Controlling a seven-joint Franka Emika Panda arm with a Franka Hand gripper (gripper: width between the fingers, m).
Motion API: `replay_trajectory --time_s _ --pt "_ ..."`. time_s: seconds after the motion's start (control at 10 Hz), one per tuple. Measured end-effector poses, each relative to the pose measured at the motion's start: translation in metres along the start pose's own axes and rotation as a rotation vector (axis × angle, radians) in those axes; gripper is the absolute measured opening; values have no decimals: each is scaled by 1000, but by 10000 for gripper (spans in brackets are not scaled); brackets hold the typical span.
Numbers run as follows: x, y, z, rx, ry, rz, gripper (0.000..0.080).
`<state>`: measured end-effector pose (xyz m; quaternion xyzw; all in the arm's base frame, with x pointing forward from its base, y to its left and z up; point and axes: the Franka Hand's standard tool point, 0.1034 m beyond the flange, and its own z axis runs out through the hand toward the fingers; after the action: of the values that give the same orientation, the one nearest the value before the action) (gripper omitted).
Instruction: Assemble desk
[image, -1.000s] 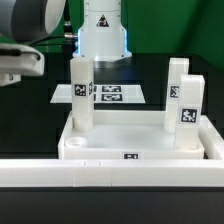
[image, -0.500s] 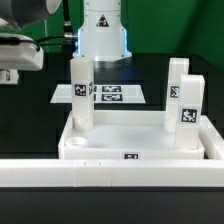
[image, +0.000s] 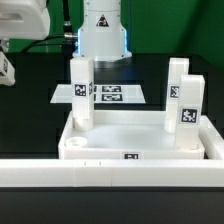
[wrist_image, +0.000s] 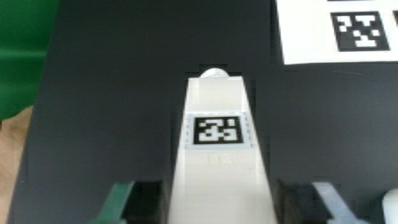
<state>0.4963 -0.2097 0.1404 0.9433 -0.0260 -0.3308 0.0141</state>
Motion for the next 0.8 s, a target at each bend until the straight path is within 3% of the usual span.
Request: replay_trajectory --time_s 0.1,0.4,0.6,0.8 --pt "10 3 -4 -18 91 -7 287" --pt "15 4 -12 -32 298 -8 287" --pt "12 -18 -40 -15 428 -11 287" --pt "10 -29 -54 0 436 -2 287"
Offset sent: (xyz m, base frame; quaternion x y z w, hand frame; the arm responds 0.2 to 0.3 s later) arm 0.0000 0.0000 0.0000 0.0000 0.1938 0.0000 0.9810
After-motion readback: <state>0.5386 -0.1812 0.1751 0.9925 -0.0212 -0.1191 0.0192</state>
